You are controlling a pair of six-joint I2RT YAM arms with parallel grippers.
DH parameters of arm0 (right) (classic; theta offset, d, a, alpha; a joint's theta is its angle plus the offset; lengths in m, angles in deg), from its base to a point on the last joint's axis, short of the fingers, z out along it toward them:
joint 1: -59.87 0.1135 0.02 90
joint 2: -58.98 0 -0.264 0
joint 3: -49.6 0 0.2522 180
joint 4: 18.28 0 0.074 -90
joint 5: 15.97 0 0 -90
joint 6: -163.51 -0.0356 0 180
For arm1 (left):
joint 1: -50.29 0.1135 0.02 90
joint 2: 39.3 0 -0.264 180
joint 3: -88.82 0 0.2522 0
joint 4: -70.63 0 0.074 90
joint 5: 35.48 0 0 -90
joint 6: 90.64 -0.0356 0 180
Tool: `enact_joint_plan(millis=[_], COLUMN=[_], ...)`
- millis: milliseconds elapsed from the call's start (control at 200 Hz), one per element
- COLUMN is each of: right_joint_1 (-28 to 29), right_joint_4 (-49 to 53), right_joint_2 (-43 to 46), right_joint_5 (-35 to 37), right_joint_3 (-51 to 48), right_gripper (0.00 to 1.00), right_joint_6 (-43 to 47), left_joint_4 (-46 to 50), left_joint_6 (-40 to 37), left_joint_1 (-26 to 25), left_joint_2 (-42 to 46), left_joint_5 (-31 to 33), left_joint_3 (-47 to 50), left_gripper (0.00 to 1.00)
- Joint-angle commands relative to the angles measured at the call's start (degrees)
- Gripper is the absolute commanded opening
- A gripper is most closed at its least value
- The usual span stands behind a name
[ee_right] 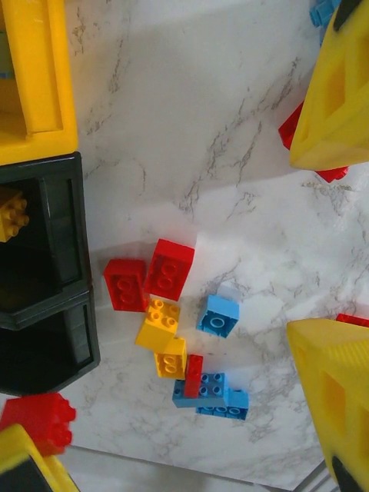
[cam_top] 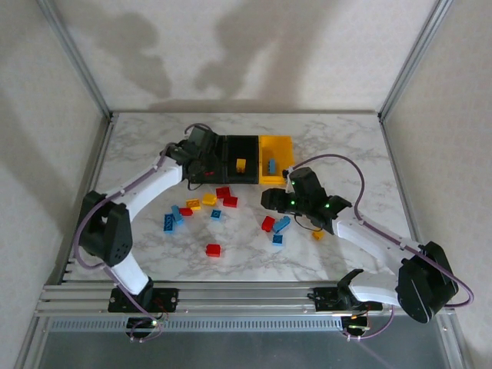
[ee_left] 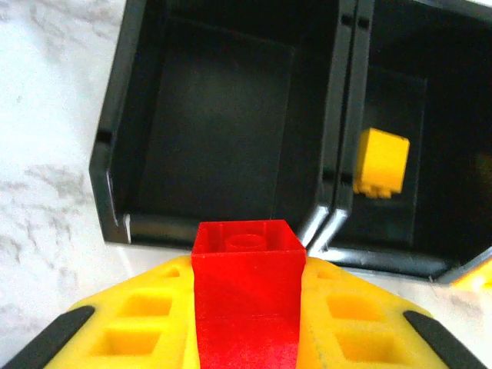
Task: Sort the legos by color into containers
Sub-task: Pick up the lego from the center of the table, then place the lego in the container.
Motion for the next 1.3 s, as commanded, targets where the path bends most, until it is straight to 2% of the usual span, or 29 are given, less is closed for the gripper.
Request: enact_joint_plan(millis=[0,280,566,621,811,931,1116,1292], right_joint_1=[0.55,0.56,0.56,0.56,0.56,0.53,0.56,0.56], right_joint_4=[-0.09,1.57,2.46,2.42,3.03,3.08,4.12,5.64], right_joint_2=[2.11,3.46,5.22,5.46,5.16,5.07,4.65,4.06], right_joint_5=[1.52,3.42,4.46,4.6,5.29,5.46,5.91,6.53], right_joint_3=[-0.62,-0.7,-1.76,-1.94,-1.69,-1.6,-0.58,0.55], right_gripper=[0.53,0.54,0.53,0.53,0.54,0.54,0.55,0.55], right_joint_6=[-0.22,-1.29,-1.88,-1.88,-1.79,-1.88,-1.58,-0.83], left_joint_4=[3.82,6.3,5.23,5.05,4.92,5.11,4.44,3.07], left_joint_6=[-3.06,-3.81,-3.3,-3.21,-3.42,-3.55,-3.63,-3.55], left_joint_1=[1.81,3.65,3.83,3.86,3.83,3.88,3.4,1.66], left_joint_2=[-4.64,-18.37,-22.7,-22.57,-20.73,-18.79,-14.0,-6.72], left_joint_5=[2.36,3.18,2.79,3.06,3.44,3.2,1.16,-0.58], left_joint_3=[-5.31,-16.84,-16.8,-16.4,-15.89,-15.91,-14.21,-8.33], left_gripper=[0.1,0.12,0.19,0.22,0.4,0.45,0.47,0.48])
